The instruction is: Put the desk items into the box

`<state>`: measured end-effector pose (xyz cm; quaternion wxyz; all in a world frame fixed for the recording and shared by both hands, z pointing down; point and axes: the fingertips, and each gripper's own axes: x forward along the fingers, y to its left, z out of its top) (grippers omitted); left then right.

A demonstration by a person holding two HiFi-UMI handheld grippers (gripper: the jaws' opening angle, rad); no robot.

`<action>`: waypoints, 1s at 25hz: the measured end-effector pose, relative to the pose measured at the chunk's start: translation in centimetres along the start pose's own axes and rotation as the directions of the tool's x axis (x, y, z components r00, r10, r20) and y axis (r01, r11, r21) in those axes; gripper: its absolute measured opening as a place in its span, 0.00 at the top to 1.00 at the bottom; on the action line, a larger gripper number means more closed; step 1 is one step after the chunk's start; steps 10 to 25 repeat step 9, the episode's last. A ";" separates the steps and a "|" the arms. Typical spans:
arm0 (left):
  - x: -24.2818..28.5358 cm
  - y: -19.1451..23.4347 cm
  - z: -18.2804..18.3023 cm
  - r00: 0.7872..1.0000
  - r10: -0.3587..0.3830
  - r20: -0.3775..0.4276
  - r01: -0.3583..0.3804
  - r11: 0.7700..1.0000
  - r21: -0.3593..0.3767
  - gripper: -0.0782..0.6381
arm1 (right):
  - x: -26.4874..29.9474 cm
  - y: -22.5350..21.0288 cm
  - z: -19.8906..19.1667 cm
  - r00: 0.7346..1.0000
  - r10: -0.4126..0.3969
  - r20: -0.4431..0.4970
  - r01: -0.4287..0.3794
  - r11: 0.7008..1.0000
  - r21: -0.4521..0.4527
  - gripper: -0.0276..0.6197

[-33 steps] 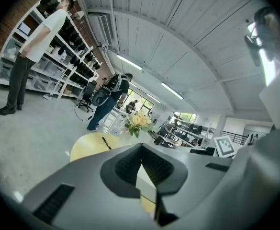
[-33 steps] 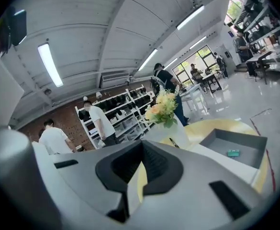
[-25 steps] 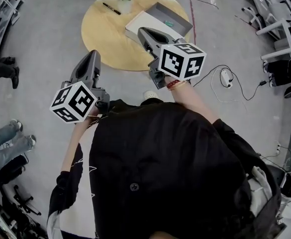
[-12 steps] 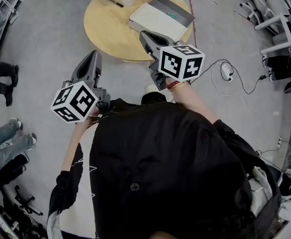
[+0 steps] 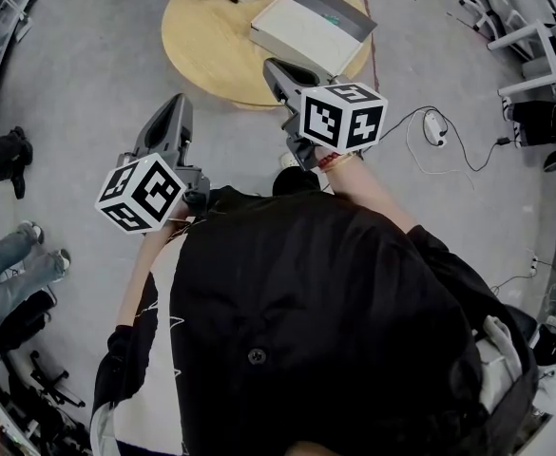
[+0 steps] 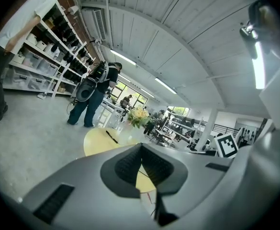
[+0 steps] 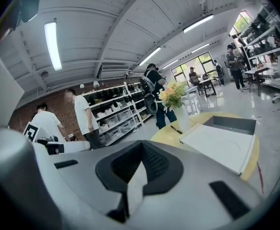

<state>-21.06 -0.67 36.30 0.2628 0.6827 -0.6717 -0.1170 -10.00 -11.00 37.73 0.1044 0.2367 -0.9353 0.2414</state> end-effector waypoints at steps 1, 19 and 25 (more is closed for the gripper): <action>0.1 -0.1 -0.1 1.000 0.000 -0.002 0.000 1.000 0.000 0.88 | 0.0 -0.1 0.0 1.000 0.000 -0.002 0.000 1.000 0.001 0.95; -1.4 2.2 0.5 1.000 -0.002 -0.010 0.002 1.000 -0.003 0.88 | 1.7 2.1 -1.1 1.000 0.000 -0.015 0.000 1.000 -0.002 0.95; -1.4 2.2 0.5 1.000 -0.002 -0.010 0.002 1.000 -0.003 0.88 | 1.7 2.1 -1.1 1.000 0.000 -0.015 0.000 1.000 -0.002 0.95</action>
